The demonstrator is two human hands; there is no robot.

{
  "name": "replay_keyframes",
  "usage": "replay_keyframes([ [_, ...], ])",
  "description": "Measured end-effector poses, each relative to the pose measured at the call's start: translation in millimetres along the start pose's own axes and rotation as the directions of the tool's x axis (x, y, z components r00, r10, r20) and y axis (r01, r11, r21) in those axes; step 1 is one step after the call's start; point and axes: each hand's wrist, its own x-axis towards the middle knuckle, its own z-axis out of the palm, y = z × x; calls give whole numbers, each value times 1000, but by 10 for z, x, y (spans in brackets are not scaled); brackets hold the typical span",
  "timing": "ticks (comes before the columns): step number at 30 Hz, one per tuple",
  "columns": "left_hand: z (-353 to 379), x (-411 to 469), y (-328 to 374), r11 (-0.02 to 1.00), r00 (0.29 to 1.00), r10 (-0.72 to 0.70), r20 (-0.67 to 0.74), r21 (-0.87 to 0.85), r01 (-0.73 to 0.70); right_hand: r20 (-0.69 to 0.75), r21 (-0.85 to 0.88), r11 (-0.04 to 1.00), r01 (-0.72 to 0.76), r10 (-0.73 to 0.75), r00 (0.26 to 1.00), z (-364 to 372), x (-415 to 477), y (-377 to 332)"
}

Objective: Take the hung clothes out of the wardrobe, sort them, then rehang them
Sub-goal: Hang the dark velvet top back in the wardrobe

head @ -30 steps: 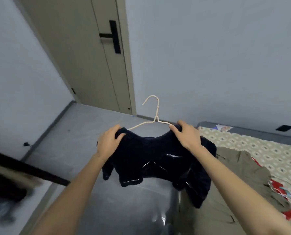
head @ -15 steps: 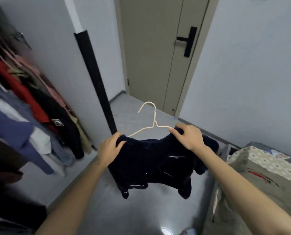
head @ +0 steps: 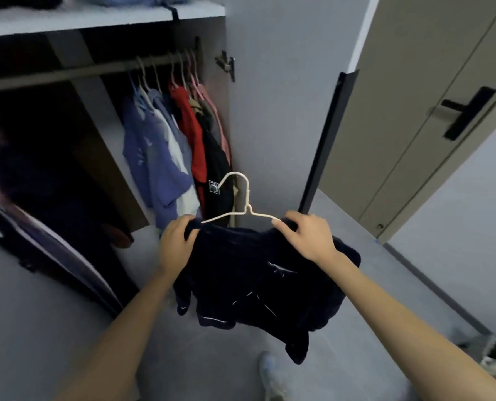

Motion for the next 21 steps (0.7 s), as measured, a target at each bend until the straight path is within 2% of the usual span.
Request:
replay_keyframes([
  [3,-341,72,-199,1000,996,-21,-89,-6,20,43,81,996,24,-28,999,212,294,-364],
  [11,-933,612,-709,981,988,-87,-127,163,107,91,293,956,29,-58,994,636,1159,-947],
  [21,-1336,1362,-1132,934,944,-175,-281,256,250,100,499,863,80,-148,984,939,2233,-1484],
])
